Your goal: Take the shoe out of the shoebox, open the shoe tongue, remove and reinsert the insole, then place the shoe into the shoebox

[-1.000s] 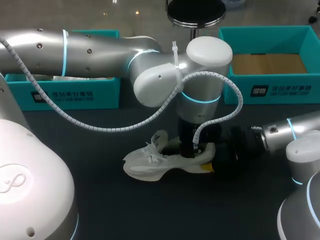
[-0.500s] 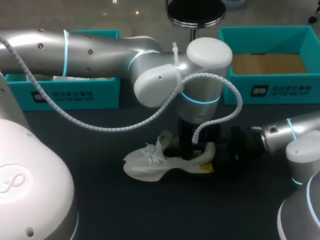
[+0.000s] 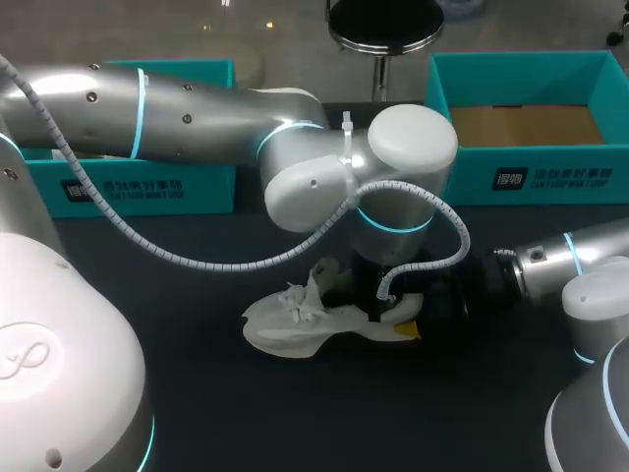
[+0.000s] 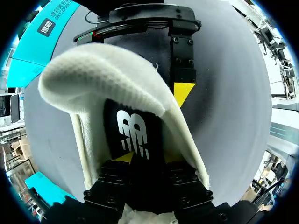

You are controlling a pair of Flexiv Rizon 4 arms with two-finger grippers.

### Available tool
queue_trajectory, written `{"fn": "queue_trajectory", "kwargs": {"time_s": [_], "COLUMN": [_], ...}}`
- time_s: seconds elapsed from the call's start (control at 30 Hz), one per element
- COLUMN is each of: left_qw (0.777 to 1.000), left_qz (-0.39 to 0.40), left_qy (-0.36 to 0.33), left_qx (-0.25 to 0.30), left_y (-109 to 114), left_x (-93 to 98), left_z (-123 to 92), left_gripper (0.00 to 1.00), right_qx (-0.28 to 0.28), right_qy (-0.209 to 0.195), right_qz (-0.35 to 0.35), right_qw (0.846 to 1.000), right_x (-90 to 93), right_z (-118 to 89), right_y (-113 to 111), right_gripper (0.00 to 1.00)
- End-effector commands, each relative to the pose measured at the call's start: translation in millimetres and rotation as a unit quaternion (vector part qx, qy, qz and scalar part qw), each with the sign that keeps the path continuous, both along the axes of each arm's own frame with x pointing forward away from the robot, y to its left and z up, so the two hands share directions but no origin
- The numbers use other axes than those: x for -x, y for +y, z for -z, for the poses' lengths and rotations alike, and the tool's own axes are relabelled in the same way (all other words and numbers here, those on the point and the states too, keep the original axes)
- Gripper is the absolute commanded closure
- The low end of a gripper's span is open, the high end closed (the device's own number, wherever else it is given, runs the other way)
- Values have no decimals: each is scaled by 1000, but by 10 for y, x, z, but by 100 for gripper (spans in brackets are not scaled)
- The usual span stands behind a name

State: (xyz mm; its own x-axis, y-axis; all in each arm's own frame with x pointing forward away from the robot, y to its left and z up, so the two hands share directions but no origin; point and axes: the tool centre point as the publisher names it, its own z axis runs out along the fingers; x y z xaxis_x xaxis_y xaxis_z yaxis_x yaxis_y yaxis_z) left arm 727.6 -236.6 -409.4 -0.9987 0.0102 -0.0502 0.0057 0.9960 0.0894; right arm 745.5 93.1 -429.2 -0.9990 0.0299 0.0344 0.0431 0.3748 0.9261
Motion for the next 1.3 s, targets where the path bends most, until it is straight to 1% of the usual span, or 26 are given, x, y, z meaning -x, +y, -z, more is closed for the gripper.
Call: {"fn": "queue_trajectory", "kwargs": {"time_s": [0.03, 0.13, 0.17, 0.2, 0.43, 0.8, 1.1, 1.3], "left_qw": [1000, 1000, 1000, 1000, 998, 996, 992, 991], "left_qz": [0, -3, -5, -5, -3, -11, -17, -22], "left_qy": [-10, -19, -24, -28, -67, -86, -117, -124], "left_qx": [3, 3, 6, 6, 11, 18, 39, 53], "left_y": [28, 72, 87, 102, 159, 190, 215, 246], "left_x": [47, 55, 62, 71, 146, 192, 252, 262], "left_z": [331, 369, 369, 364, 197, 12, -302, -473], "left_gripper": [66, 71, 80, 100, 100, 100, 100, 100], "right_qx": [1, 1, 1, 1, 1, 1, 1, 1], "right_qy": [1, 1, 1, 1, 1, 1, 1, 1], "right_qz": [1, 1, 1, 1, 1, 1, 1, 1], "right_qw": [1000, 1000, 1000, 1000, 1000, 1000, 1000, 1000], "right_x": [-2, -2, -2, -2, -2, -2, -2, -2], "right_z": [48, 48, 48, 48, 48, 48, 48, 48], "right_y": [35, 35, 35, 35, 35, 35, 35, 35], "right_gripper": [100, 100, 100, 100, 100, 100, 100, 100]}}
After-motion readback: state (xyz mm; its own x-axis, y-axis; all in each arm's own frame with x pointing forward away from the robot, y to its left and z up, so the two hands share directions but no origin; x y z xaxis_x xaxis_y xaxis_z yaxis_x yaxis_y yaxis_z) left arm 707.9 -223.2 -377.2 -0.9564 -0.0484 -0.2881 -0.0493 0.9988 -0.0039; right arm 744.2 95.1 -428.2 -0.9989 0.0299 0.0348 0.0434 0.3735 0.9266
